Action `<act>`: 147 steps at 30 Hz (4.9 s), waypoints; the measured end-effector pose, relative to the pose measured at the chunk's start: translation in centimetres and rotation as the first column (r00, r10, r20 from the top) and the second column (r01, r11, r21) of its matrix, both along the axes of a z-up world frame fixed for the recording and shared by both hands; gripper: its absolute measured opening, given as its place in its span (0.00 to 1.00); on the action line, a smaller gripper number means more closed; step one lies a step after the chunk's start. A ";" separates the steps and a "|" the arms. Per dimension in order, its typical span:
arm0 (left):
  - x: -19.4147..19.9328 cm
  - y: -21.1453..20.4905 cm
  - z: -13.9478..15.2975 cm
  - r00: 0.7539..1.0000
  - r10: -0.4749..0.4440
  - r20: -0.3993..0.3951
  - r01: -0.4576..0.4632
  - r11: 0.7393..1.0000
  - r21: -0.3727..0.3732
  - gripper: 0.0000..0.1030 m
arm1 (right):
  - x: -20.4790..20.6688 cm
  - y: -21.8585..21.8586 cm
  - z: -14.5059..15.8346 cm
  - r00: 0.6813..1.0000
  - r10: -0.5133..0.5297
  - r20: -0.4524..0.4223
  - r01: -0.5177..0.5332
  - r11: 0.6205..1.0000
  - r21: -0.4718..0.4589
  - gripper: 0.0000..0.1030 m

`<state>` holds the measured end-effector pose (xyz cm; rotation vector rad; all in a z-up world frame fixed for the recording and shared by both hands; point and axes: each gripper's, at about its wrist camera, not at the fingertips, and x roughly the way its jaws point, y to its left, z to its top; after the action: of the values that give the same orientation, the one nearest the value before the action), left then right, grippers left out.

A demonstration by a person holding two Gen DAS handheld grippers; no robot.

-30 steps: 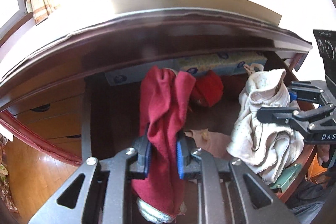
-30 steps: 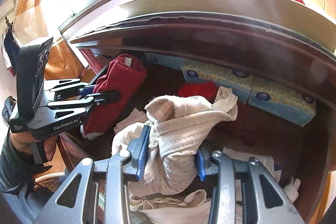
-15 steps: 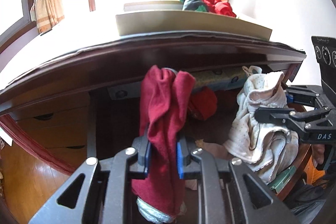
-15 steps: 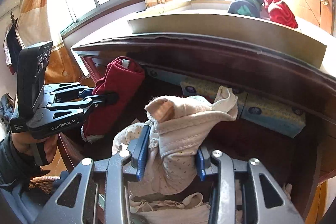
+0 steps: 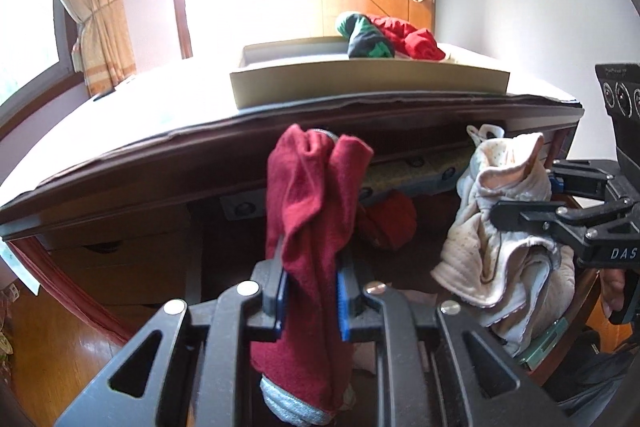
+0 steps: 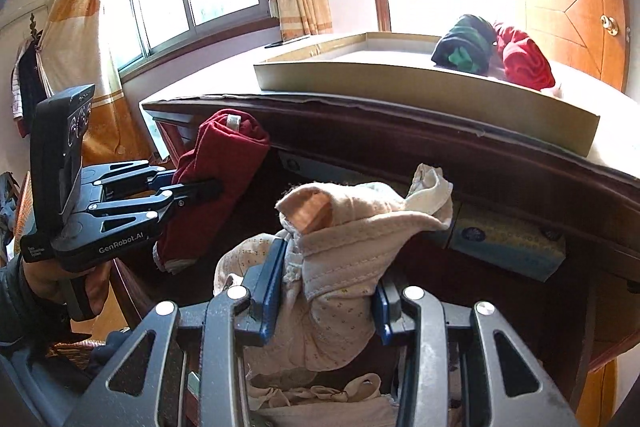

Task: Take underwear out of drawer
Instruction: 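Lift the dark red sock and beige underwear out of the drawer toward the tray, then lower both held garments into the tray beside the sock bundles and open both grippers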

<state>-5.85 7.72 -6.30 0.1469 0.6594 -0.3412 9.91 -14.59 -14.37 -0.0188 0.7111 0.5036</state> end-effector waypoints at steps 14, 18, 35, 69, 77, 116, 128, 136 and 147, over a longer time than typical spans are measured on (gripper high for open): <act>-0.1 -0.5 0.4 0.996 0.033 0.085 -0.033 0.999 -0.003 0.16 | -3.0 0.1 0.8 0.996 -0.016 0.093 0.017 1.000 -0.017 0.39; -0.4 -0.5 0.4 0.993 0.034 0.109 -0.034 0.999 -0.002 0.16 | -3.8 0.2 0.9 0.992 -0.013 0.125 0.017 0.999 -0.029 0.39; -0.5 0.1 0.7 0.991 0.054 0.125 -0.050 0.998 -0.038 0.16 | -5.3 0.4 1.6 0.982 -0.018 0.188 0.025 0.999 -0.038 0.39; -0.2 -0.7 5.7 0.977 0.032 0.209 -0.013 0.996 -0.094 0.16 | -5.4 1.0 4.6 0.954 0.014 0.300 0.002 0.999 -0.052 0.39; 0.8 -1.3 7.4 0.974 0.017 0.228 0.001 0.997 -0.082 0.16 | -4.5 1.0 6.5 0.943 0.020 0.331 0.002 0.998 -0.065 0.39; 12.4 -4.8 13.5 0.989 -0.069 0.133 0.087 0.987 -0.135 0.16 | 5.1 0.1 12.7 0.941 0.028 0.337 0.028 0.986 -0.162 0.39; 17.8 -4.1 14.2 0.997 -0.064 0.051 0.072 0.979 -0.191 0.16 | 9.7 -0.4 14.3 0.958 0.015 0.287 0.037 0.984 -0.173 0.39; 22.0 -3.8 13.5 0.998 -0.049 -0.047 0.038 0.975 -0.217 0.16 | 12.6 0.2 14.8 0.967 0.028 0.253 0.029 0.976 -0.218 0.39; 27.7 -3.6 12.7 0.989 -0.030 -0.147 -0.010 0.965 -0.263 0.16 | 17.0 1.9 14.6 0.980 0.067 0.188 -0.004 0.949 -0.316 0.39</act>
<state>21.83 4.09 6.42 -0.1310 0.7557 -0.4493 26.91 -12.65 0.18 -0.3770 0.5912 0.4115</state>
